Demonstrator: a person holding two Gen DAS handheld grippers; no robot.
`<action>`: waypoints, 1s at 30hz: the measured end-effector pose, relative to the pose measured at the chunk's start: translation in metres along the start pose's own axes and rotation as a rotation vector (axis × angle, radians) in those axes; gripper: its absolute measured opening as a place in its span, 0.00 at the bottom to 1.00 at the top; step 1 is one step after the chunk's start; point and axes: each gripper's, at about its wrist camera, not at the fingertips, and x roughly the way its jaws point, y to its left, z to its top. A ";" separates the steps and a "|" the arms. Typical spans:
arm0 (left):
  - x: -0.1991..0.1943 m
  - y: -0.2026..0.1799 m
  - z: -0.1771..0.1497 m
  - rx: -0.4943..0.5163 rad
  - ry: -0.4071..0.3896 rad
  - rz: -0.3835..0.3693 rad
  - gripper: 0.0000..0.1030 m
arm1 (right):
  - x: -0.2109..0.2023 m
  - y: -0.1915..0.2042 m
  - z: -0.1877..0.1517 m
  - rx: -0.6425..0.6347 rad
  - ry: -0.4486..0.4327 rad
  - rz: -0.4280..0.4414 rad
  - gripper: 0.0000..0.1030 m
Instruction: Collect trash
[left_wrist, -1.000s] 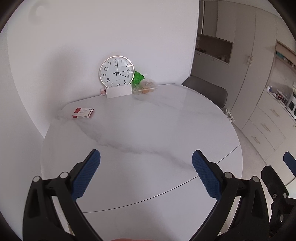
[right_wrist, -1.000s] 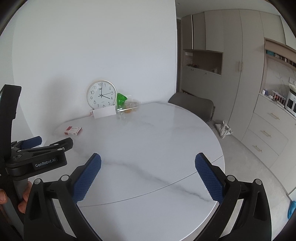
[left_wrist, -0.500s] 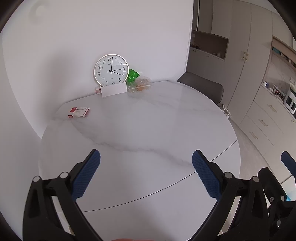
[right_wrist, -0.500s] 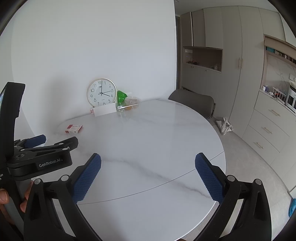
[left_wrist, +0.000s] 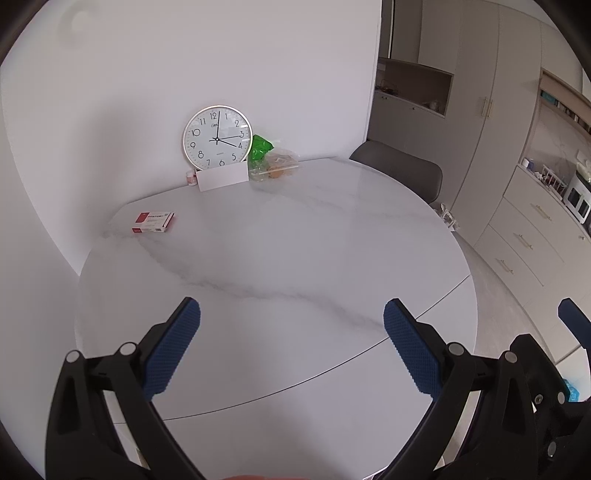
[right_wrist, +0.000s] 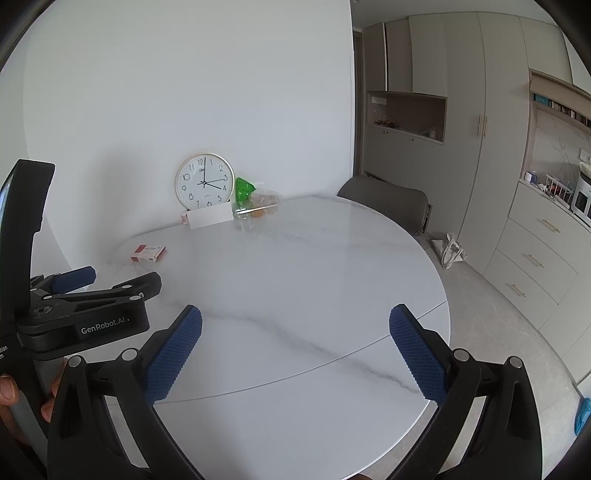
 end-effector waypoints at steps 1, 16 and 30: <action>0.000 0.000 0.000 -0.001 0.000 0.000 0.93 | 0.000 0.000 -0.001 -0.002 0.001 0.001 0.98; -0.002 0.000 -0.001 0.001 -0.001 0.000 0.93 | -0.003 -0.002 -0.009 -0.004 0.007 -0.002 0.98; -0.001 -0.004 -0.002 0.004 0.000 0.009 0.93 | -0.004 -0.005 -0.009 0.007 0.015 -0.006 0.98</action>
